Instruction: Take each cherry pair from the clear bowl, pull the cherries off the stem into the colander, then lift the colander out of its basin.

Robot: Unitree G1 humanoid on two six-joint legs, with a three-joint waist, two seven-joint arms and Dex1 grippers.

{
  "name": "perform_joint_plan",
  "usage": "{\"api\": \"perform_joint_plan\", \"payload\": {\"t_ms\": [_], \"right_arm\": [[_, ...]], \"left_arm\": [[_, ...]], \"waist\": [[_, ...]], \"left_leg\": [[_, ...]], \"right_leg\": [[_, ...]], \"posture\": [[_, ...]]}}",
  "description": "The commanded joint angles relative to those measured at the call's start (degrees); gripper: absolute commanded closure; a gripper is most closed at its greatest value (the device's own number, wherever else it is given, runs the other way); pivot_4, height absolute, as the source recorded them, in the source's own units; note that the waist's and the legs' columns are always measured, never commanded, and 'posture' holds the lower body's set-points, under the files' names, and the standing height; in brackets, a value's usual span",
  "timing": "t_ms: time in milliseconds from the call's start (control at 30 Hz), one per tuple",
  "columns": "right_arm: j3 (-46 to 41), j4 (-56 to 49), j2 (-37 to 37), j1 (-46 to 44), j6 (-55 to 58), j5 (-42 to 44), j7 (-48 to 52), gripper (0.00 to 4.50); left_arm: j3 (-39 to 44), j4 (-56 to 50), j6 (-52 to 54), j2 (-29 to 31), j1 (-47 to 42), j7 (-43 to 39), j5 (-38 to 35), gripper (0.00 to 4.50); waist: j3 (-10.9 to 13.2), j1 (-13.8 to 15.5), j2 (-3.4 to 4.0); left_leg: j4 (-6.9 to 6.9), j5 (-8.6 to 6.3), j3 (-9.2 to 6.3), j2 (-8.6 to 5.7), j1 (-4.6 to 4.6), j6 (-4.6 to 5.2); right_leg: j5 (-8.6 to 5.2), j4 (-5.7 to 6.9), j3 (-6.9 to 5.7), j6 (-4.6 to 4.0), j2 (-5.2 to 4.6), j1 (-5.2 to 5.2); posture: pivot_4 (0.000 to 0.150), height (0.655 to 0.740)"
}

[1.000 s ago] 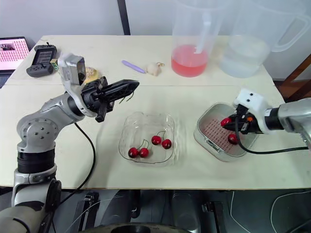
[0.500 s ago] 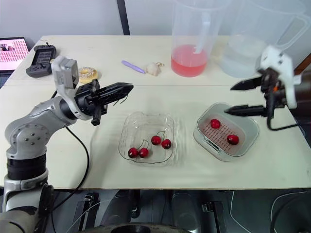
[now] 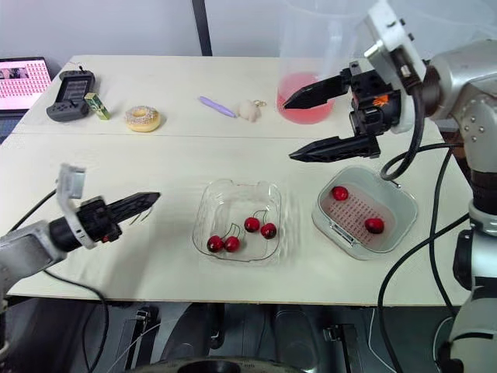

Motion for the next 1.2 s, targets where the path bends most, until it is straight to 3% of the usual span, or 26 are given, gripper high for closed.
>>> {"api": "perform_joint_plan", "payload": {"t_ms": [33, 200, 233, 300, 533, 733, 1000, 1100, 1200], "right_arm": [[-0.3, -3.1, -0.3, -1.2, 0.1, 0.9, 1.8, 0.03], [1.3, -4.1, 1.0, -0.6, -1.2, -2.1, -0.3, 0.03], [1.8, -3.7, 1.2, -0.4, -1.9, -3.1, -0.6, 0.00], [2.5, -2.9, 1.4, -0.2, -2.6, -4.8, -1.0, 0.00], [1.5, -1.0, 1.1, 1.1, -4.5, -6.1, 0.2, 0.00], [0.3, -0.5, -0.2, 3.3, -5.5, -6.4, 1.3, 0.00], [-1.6, -6.8, -1.8, 8.3, -1.0, -5.5, -4.0, 0.00], [-4.5, -12.3, -5.6, 12.8, 2.1, -3.4, -4.5, 0.00], [-7.9, -16.7, -8.2, 16.0, 5.3, 0.2, -5.2, 0.00]], "left_arm": [[2.8, 1.2, -1.2, -1.9, 3.0, 1.5, -1.3, 4.50], [4.4, 3.8, -1.1, -4.5, 5.2, 5.7, -3.0, 4.50], [5.2, 4.7, -1.3, -4.7, 5.5, 6.7, -3.3, 4.21], [6.9, 6.2, -2.2, -4.8, 6.1, 7.1, -3.0, 3.60], [12.8, 11.0, -3.9, -2.4, 7.0, 6.6, -1.7, 0.07], [16.3, 13.4, -4.0, 1.7, 6.9, 4.6, -0.7, 0.02], [12.2, 12.7, -5.1, 13.1, 0.2, -8.8, 5.3, 0.02], [2.3, 5.7, -7.7, 21.5, -5.7, -21.9, 9.8, 0.02], [-5.9, 4.3, -8.7, 24.2, -15.5, -27.9, 11.3, 0.02]], "waist": [[0.0, 0.1, 0.00], [0.0, 0.1, -0.01], [0.0, 0.0, -0.01], [0.0, 0.0, -0.01], [0.0, -0.1, -0.01], [0.0, 0.0, -0.02], [0.0, -0.1, -0.07], [0.0, 0.5, -0.10], [0.0, 0.6, 0.01]], "left_leg": [[0.00, 0.00, 0.01, 0.00, -0.01, 0.00], [-0.02, 0.00, -0.04, 0.01, 0.00, -0.01], [-0.01, 0.00, -0.05, 0.01, 0.01, -0.01], [-0.01, 0.01, -0.05, 0.01, 0.04, -0.02], [-0.07, 0.01, -0.01, 0.02, 0.02, -0.03], [-0.06, 0.00, 0.05, 0.01, 0.02, -0.04], [-0.11, -0.01, 0.11, 0.03, -0.10, -0.07], [-0.13, -0.01, 0.19, 0.02, -0.25, -0.08], [-0.15, 0.04, 0.30, 0.01, -0.35, -0.39]], "right_leg": [[0.00, 0.00, 0.00, 0.00, -0.01, 0.00], [0.01, 0.02, -0.03, -0.01, 0.01, -0.02], [0.01, 0.05, -0.04, -0.02, 0.02, -0.02], [0.04, 0.07, -0.03, -0.07, 0.02, -0.02], [0.04, 0.04, -0.03, -0.08, 0.02, -0.09], [0.05, 0.01, -0.02, -0.08, -0.04, -0.09], [0.06, -0.03, -0.04, -0.11, -0.09, -0.25], [0.07, -0.04, -0.03, -0.13, -0.14, -0.37], [0.09, -0.13, 0.00, -0.16, -0.16, -0.49]], "posture": [[0.150, 0.7383], [0.150, 0.7383], [0.150, 0.7383], [0.150, 0.7383], [0.150, 0.7383], [0.150, 0.7383], [0.150, 0.7383], [0.150, 0.7383], [0.150, 0.7383]]}}
